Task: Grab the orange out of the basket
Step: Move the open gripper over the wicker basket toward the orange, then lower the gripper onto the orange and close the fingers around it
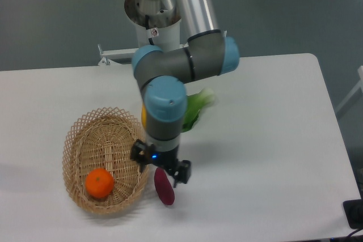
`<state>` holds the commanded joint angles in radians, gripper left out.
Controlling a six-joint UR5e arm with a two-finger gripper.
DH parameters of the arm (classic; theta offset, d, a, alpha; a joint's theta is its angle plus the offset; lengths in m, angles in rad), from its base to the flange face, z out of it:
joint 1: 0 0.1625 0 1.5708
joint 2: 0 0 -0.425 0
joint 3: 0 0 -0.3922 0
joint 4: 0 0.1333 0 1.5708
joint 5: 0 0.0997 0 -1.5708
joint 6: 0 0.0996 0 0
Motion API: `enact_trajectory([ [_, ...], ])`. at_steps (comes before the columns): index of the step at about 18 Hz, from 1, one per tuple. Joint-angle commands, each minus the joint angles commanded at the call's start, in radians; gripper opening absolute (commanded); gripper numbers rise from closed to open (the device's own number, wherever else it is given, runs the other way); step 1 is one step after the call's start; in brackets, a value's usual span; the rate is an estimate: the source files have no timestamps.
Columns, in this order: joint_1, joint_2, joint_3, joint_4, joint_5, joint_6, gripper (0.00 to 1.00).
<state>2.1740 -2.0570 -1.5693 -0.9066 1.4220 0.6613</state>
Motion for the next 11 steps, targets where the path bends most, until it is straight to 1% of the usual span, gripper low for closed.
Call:
enact_trajectory([
  [6, -0.095, -0.041, 0.0, 0.0, -0.005, -0.011, 1.0],
  [11, -0.132, -0.061, 0.0, 0.0, -0.006, -0.034, 1.0],
])
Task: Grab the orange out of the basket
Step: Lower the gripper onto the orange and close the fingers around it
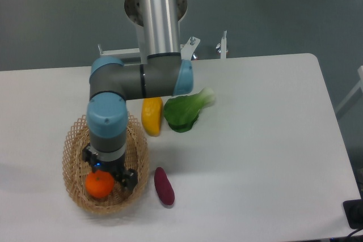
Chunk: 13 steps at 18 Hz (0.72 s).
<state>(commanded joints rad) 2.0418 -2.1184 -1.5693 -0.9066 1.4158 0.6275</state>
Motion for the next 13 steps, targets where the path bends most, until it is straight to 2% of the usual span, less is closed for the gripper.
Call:
enact_trajectory([
  [13, -0.017, -0.048, 0.012, 0.003, 0.009, -0.069, 1.0],
])
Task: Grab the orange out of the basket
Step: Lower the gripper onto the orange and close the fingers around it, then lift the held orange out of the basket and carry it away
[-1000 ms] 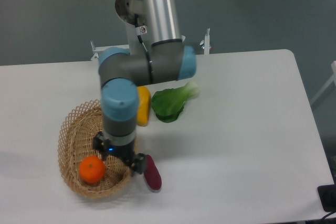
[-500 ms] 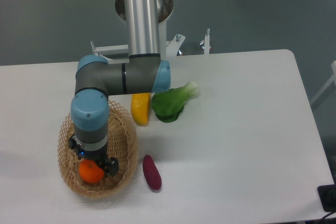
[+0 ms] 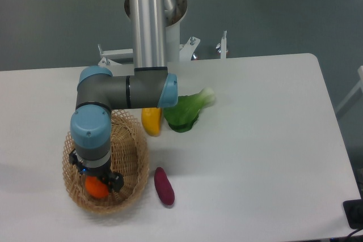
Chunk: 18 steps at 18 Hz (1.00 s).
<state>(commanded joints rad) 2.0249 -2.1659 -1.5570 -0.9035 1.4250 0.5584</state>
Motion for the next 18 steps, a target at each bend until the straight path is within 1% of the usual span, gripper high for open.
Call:
enact_trajectory([
  [1, 0.0, -0.008, 0.0, 0.002, 0.005, 0.0, 0.99],
  [2, -0.002, -0.009, 0.002, 0.002, 0.009, -0.002, 0.93],
  [3, -0.002, -0.003, 0.002, 0.0, 0.008, -0.005, 0.83],
  [5, -0.006, 0.0, 0.005, -0.002, 0.008, -0.008, 0.66],
  [8, -0.005, 0.011, 0.009, -0.002, 0.002, -0.028, 0.51],
  [11, 0.014, 0.043, 0.008, -0.011, -0.003, -0.025, 0.5],
  [14, 0.047, 0.073, 0.003, -0.015, -0.038, -0.025, 0.5],
  [17, 0.107, 0.109, 0.0, -0.014, -0.041, -0.011, 0.5],
  [18, 0.129, 0.109, 0.006, -0.014, -0.043, -0.009, 0.5],
])
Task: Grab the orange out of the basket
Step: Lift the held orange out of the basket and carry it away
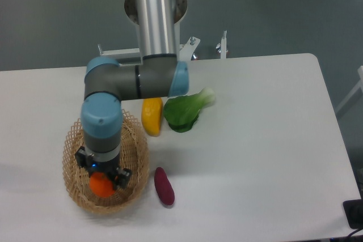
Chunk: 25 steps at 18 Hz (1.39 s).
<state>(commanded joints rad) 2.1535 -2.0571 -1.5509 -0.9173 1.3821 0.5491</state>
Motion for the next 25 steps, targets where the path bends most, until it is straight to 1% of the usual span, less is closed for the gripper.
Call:
enact_trajectory([
  [1, 0.037, 0.005, 0.011, 0.002, 0.0, 0.0, 0.5],
  [4, 0.095, 0.017, 0.026, 0.002, 0.006, 0.044, 0.5],
  [8, 0.207, 0.043, 0.014, 0.0, 0.006, 0.136, 0.5],
  [10, 0.261, 0.057, 0.005, -0.005, 0.008, 0.211, 0.5],
  [12, 0.319, 0.077, -0.012, -0.037, 0.009, 0.311, 0.5],
  [13, 0.347, 0.09, -0.026, -0.055, 0.012, 0.358, 0.48],
  [15, 0.379, 0.094, -0.043, -0.063, 0.038, 0.438, 0.48],
  [17, 0.413, 0.118, -0.067, -0.063, 0.086, 0.532, 0.48],
  [18, 0.422, 0.118, -0.069, -0.063, 0.093, 0.56, 0.48],
  [22, 0.468, 0.114, -0.06, -0.061, 0.097, 0.643, 0.49],
  [24, 0.473, 0.1, -0.048, -0.058, 0.098, 0.711, 0.49],
  [25, 0.473, 0.094, -0.041, -0.052, 0.098, 0.716, 0.49],
])
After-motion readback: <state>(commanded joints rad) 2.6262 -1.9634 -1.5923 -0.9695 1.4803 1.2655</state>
